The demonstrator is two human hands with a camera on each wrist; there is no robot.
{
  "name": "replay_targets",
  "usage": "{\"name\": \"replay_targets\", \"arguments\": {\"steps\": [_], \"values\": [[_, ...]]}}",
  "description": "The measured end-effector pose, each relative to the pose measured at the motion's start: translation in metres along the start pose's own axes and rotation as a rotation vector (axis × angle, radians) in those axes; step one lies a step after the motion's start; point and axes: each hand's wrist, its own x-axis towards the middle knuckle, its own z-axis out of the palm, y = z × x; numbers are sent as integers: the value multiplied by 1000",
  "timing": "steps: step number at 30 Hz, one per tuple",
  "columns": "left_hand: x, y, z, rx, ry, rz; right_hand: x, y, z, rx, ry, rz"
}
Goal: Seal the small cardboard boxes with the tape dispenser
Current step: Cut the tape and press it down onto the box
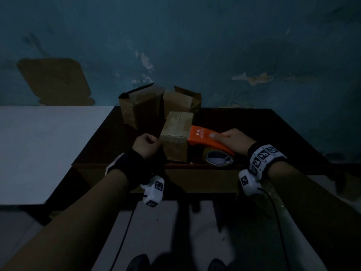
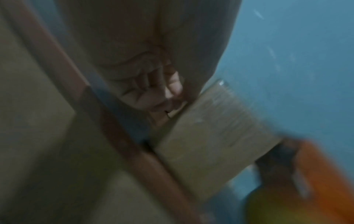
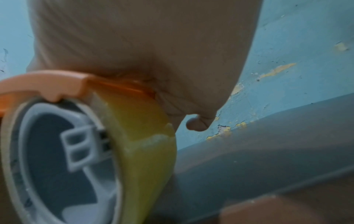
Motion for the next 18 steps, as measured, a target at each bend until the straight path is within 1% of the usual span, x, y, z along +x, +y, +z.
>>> {"name": "replay_targets", "arguments": {"steps": [1, 2, 3, 4, 6, 7, 9, 13, 18], "values": [[1, -1, -1, 45, -8, 22, 0, 1, -1, 3, -4, 9], [1, 0, -2, 42, 12, 53, 0, 2, -2, 6, -6, 15], [0, 4, -3, -21, 40, 85, -1, 3, -2, 6, -6, 17], [-2, 10, -2, -144, 50, 102, -1, 4, -3, 5, -8, 17], [-5, 24, 0, -346, 2, 89, -1, 4, -4, 0, -9, 18], [-8, 29, 2, -377, -48, 84, -1, 4, -4, -4, -11, 19], [-12, 33, 4, -307, -113, 109, -1, 1, -3, -16, -17, 15], [-15, 32, -1, -189, -91, 133, 0, -2, 2, -14, -19, 9], [-18, 24, -21, -183, -66, 107, 4, -10, 12, -36, -48, -10]]}}
